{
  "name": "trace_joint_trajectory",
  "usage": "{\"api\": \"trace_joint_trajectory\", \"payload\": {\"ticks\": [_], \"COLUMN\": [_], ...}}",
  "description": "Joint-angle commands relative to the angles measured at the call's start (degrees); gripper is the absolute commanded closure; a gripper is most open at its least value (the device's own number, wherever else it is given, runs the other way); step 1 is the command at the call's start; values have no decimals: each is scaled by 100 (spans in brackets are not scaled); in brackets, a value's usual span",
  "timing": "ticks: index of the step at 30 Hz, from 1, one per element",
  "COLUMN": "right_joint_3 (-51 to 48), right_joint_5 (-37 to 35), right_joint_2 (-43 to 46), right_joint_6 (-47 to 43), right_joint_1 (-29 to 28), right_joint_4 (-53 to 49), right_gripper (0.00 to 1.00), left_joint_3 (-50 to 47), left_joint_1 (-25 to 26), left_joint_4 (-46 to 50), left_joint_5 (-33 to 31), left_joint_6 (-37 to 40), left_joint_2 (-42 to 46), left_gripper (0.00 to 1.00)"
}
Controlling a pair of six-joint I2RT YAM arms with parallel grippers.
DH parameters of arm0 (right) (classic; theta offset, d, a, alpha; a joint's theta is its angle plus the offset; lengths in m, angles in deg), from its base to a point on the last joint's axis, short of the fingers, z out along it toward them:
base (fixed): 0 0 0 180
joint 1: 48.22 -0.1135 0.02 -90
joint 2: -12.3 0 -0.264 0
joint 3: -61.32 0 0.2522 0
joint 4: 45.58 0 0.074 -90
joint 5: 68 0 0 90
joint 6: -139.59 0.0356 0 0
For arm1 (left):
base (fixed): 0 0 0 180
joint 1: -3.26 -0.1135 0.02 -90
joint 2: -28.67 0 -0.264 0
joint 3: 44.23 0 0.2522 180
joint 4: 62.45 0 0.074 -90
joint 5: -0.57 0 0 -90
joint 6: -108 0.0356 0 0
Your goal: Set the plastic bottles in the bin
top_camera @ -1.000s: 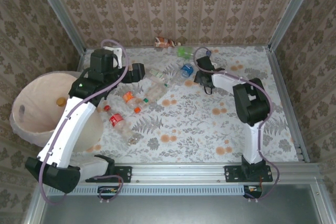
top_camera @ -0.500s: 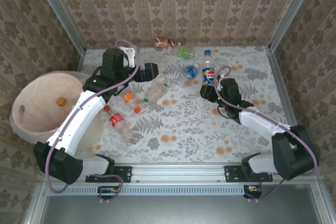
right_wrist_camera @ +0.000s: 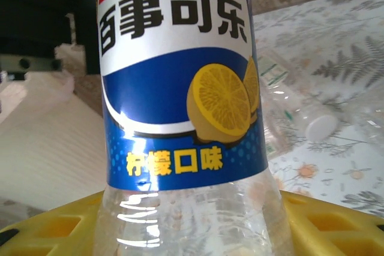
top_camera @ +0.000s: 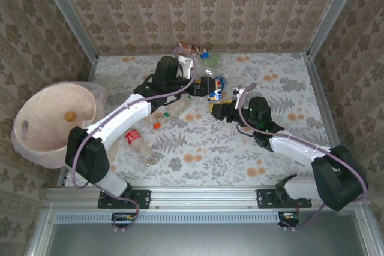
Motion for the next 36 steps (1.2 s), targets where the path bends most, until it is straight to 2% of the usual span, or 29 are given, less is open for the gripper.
{"api": "trace_joint_trajectory", "payload": {"ticks": [1, 4, 5, 10, 13, 15, 19, 21, 25, 29, 33, 36], "right_joint_3": [39, 123, 137, 158, 245, 345, 612, 633, 559, 453, 272, 238], "right_joint_5": [310, 335, 315, 270, 454, 599, 910, 849, 189, -875, -1878, -2212], "right_joint_2": [-68, -62, -60, -25, 22, 69, 203, 351, 850, 1289, 1460, 1396], "right_joint_6": [-96, -221, -235, -234, -270, -316, -605, -797, -1208, -1488, -1501, -1412], "right_joint_1": [-147, -269, -283, -292, -292, -298, -298, -292, -298, -297, -274, -225], "right_joint_4": [564, 412, 412, 435, 356, 223, -267, -437, -868, -1320, -1400, -1406], "right_gripper": [54, 54, 54, 52, 41, 33, 7, 2, 0, 0, 0, 0], "left_joint_3": [202, 386, 489, 435, 326, 228, 86, 93, 403, 596, 720, 953], "left_joint_1": [-14, -14, -1, 4, -5, -18, -126, -192, -320, -498, -860, -1032], "left_joint_4": [-372, -628, -633, -822, -793, -695, -489, -220, 945, 1822, 2461, 3003], "left_joint_5": [-540, -19, 120, 406, 327, 111, -252, -529, -1330, -2176, -2729, -3257], "left_joint_6": [-367, -436, -436, -357, -196, -72, 103, 251, 844, 1299, 1485, 1826], "left_joint_2": [-126, -383, -471, -473, -268, -92, 244, 410, 779, 1306, 1938, 2376], "left_gripper": [0, 0, 4, 28, 42, 46, 46, 46, 46, 46, 46, 46]}}
